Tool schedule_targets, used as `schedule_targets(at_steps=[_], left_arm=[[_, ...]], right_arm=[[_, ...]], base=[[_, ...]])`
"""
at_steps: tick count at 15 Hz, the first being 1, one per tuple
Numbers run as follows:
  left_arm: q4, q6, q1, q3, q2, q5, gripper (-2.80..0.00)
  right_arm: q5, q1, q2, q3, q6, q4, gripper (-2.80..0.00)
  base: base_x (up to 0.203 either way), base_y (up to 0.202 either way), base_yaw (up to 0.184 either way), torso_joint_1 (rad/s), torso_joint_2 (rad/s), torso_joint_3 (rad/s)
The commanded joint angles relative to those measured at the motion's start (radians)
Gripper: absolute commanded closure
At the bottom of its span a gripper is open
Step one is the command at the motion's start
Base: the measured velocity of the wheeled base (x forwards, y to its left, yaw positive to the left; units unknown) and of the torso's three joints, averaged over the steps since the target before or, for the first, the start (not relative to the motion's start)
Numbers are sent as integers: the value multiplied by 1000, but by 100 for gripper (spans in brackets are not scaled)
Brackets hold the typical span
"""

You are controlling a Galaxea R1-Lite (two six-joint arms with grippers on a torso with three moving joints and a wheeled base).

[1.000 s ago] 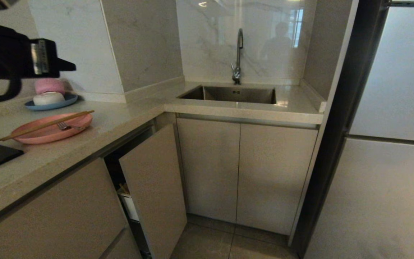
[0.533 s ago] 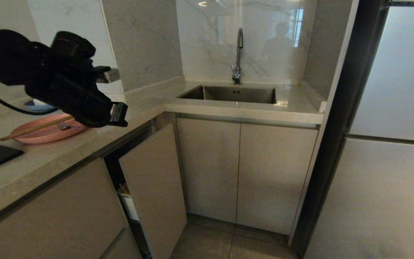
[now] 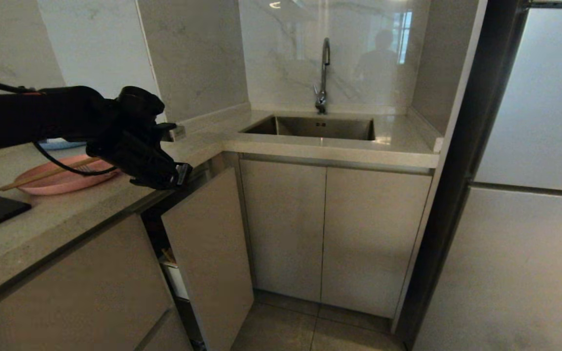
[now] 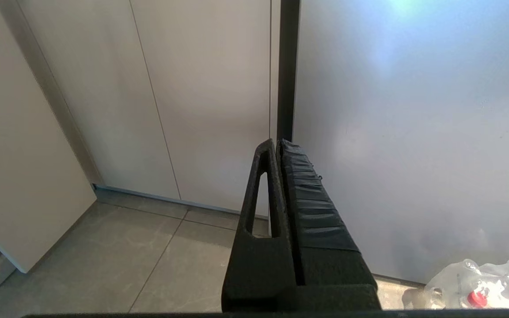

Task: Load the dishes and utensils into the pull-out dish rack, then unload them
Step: Open the cupboard

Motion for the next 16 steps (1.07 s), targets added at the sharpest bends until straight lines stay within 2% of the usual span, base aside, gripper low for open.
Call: schedule_targets(at_steps=[1, 6, 16], left_arm=[[-19, 2, -1, 0, 27, 3, -280], [-127, 3, 0, 0, 88, 54, -280], [-212, -1, 11, -1, 202, 52, -280]], right_arm=[[0, 0, 0, 0, 0, 0, 0], [0, 0, 0, 0, 0, 0, 0], [0, 0, 0, 0, 0, 0, 0]], base=[[0, 0, 0, 0, 0, 0], [0, 0, 0, 0, 0, 0], [0, 0, 0, 0, 0, 0]])
